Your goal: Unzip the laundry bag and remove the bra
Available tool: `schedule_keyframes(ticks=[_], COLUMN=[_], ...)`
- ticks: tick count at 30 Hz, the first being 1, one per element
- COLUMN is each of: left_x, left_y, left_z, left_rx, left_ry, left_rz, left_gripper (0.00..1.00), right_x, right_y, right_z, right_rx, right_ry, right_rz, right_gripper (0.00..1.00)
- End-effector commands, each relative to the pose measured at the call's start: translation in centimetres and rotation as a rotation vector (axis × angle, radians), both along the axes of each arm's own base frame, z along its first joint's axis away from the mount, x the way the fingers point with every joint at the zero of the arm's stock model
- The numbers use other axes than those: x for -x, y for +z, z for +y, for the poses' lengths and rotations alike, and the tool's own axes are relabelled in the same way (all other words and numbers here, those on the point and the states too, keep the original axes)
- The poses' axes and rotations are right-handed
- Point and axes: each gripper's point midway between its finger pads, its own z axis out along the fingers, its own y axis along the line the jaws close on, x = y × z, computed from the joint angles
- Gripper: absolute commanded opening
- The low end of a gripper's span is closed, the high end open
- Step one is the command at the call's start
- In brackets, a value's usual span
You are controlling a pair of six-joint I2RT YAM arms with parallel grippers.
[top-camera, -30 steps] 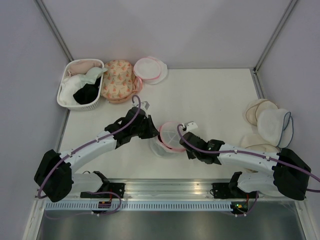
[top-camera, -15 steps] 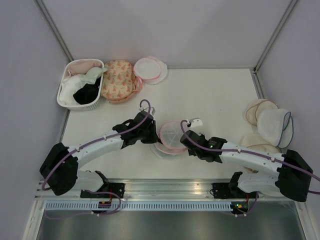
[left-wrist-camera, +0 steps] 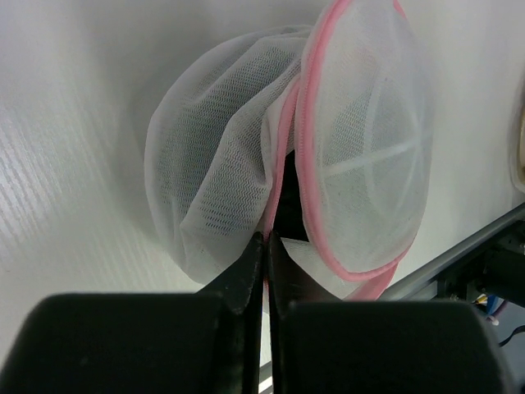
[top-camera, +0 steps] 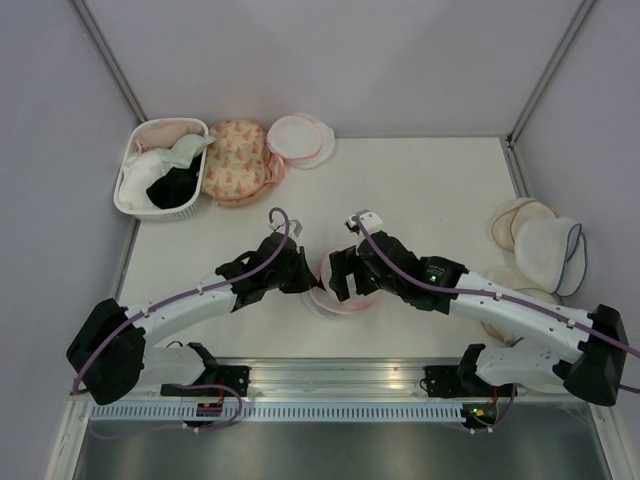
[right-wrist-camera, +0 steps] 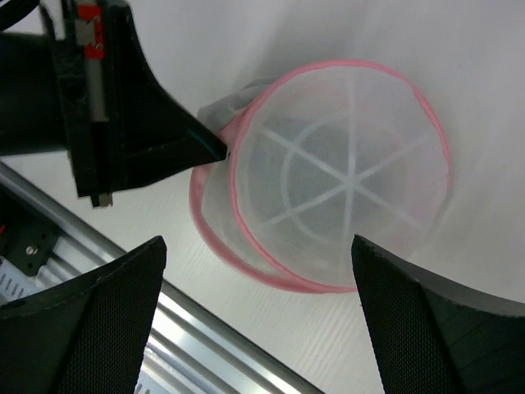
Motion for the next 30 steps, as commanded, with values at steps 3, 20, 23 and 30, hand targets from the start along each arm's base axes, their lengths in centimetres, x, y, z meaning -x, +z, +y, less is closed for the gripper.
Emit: schedule_keyframes(ticks=[3,20,23,30], left_x=[0.1,0.6,0.8,1.4], left_y=[1.5,3.1,2.8,2.4], left_z=[-1.7,-1.5,-1.4,-0.1], left_rx=[0.175,0.370,0.363,0.321], left_ry=[0.015,0.076,0.071,0.080], left_rz=[-0.028,-0.083,-0.077,-0.084], left_gripper=[0.02,0.02,0.02,0.02], right_x=[-3.3,-5.6,-6.1,-8.5], right_y=[-1.6,-8.1,-8.0,-2.5], right_z=[0.4,2.7,0.8,-9.1], right_rx=[0.164,0.418,0.503,0.651], right_ry=[-0.085,-0.145,-0.225,-0.628], right_rz=[-0.033,0.009,-0.013,-0.178], right_gripper=[0.98,0.98,0.98,0.98])
